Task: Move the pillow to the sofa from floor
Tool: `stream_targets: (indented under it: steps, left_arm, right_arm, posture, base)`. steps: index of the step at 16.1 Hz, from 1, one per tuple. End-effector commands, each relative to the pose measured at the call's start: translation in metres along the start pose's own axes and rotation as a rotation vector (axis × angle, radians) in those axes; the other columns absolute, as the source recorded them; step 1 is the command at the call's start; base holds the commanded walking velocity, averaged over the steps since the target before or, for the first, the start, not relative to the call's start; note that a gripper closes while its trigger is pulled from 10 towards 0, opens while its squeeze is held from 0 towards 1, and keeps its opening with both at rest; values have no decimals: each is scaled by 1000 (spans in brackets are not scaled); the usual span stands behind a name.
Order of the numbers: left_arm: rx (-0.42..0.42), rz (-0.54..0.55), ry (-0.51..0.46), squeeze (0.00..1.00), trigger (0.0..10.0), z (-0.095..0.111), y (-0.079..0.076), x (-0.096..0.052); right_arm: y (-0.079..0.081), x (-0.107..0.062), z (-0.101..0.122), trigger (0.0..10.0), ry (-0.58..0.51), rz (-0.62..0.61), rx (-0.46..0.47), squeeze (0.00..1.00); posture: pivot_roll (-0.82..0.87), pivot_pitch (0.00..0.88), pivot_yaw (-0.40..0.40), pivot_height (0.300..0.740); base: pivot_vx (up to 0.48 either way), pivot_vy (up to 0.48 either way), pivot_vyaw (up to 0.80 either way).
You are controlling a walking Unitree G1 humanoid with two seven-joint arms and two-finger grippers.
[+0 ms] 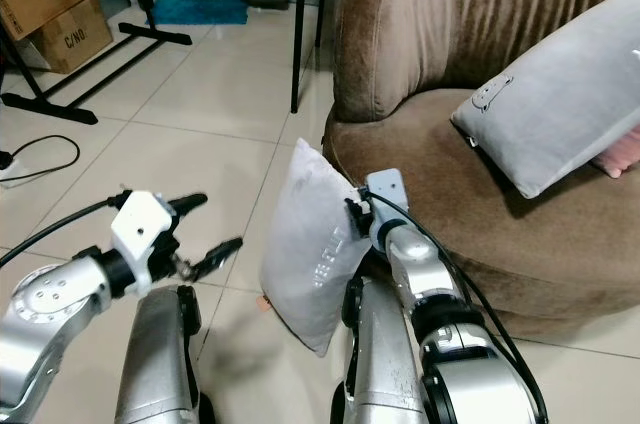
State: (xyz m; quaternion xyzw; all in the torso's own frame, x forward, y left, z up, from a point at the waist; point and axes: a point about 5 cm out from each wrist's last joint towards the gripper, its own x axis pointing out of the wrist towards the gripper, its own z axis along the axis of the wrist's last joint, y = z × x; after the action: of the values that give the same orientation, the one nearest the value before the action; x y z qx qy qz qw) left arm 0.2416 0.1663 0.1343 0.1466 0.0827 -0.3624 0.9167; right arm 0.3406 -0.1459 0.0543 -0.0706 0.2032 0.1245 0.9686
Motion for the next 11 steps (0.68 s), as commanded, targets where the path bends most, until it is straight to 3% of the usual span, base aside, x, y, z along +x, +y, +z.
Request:
stream_targets:
  steps: [1, 2, 3, 5, 7, 8, 10, 11]
  left_arm:
    - [3, -23, 0, 0, 10000, 3, -2, -1]
    - [0, -30, 6, 0, 10000, 4, -2, -2]
    - [-6, -36, 13, 0, 10000, 3, -3, -4]
    - [-14, -42, 19, 0, 10000, 3, -4, -5]
    - [-19, -45, 25, 0, 10000, 3, -5, -6]
    - [-23, -45, 28, 0, 10000, 3, -5, -6]
    - [-36, -51, 40, 0, 10000, 2, -7, -7]
    - [-45, -57, 46, 0, 10000, 1, -7, -8]
  right_arm:
    - [2, 2, -1, 10000, 22, 21, -14, 1000]
    - [5, 4, -5, 10000, 49, 37, -7, 933]
    - [9, 5, -9, 10000, 76, 55, -7, 0]
    - [12, 5, -12, 10000, 96, 63, -18, 0]
    - [8, 4, -22, 10000, 169, -17, -139, 0]
    - [3, 3, -26, 10000, 202, -75, -158, 0]
    - [5, 3, -29, 9608, 220, -77, -160, 0]
    - [9, 4, -29, 4549, 219, -58, -159, 0]
  posture:
    - [2, 0, 3, 427]
    - [4, 0, 4, 427]
    - [7, 0, 5, 427]
    - [9, 0, 2, 427]
    - [12, 0, -2, 427]
    - [14, 0, -6, 427]
    - [17, 0, -10, 427]
    - [17, 0, -10, 427]
  base:
    - [0, 0, 0]
    - [0, 0, 0]
    - [0, 0, 0]
    - [0, 0, 0]
    - [0, 0, 0]
    - [0, 0, 0]
    - [0, 0, 0]
    - [0, 0, 0]
